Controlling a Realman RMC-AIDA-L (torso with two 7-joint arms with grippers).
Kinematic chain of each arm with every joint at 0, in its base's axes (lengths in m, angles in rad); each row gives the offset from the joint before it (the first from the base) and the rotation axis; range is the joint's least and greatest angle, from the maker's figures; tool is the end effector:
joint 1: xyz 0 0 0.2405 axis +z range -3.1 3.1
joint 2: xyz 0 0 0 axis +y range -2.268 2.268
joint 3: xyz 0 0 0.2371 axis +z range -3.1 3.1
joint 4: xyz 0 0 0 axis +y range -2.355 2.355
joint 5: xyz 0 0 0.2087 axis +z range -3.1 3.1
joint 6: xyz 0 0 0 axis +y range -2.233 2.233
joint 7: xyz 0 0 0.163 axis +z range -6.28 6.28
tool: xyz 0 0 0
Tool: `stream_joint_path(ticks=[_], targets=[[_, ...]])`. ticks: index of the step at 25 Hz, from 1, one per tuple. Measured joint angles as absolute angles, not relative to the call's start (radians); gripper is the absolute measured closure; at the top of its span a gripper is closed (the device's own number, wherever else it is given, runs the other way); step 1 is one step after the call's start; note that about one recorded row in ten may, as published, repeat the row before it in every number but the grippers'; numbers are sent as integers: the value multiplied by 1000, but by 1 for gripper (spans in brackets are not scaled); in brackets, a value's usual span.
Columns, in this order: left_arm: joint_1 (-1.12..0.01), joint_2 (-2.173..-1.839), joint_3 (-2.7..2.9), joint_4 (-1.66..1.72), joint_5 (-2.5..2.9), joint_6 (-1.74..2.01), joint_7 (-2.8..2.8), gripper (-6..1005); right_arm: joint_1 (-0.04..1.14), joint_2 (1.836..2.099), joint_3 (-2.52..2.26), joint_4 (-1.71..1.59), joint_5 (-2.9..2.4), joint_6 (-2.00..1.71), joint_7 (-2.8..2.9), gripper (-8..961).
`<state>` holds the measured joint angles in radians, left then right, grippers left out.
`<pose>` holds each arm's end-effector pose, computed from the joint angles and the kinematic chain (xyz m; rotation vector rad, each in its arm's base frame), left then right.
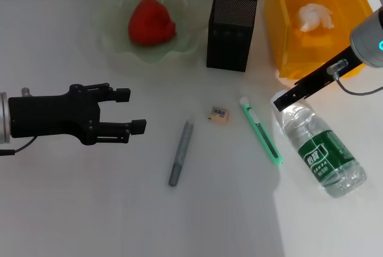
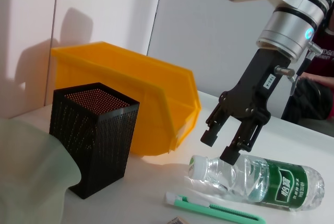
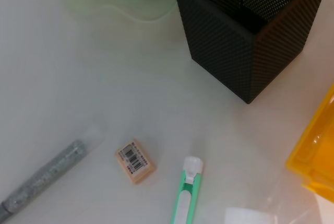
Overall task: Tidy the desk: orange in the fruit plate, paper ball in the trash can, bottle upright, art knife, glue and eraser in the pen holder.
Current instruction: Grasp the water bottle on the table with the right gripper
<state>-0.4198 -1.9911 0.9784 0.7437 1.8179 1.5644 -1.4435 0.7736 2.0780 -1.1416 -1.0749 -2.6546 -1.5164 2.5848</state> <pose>-0.2494 0.3103 0.0075 -2.8135 -0.5961 -0.6148 0.1856 0.3818 -0.0022 -2.4904 1.1826 -0.4075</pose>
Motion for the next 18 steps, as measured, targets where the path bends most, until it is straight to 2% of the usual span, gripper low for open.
stream_joint_path(ticks=[18], targets=[[-410,-2002,975,742,1842,1558,-1442,154,829,2082,-1191,-822,-2654,-1294,2578,229]])
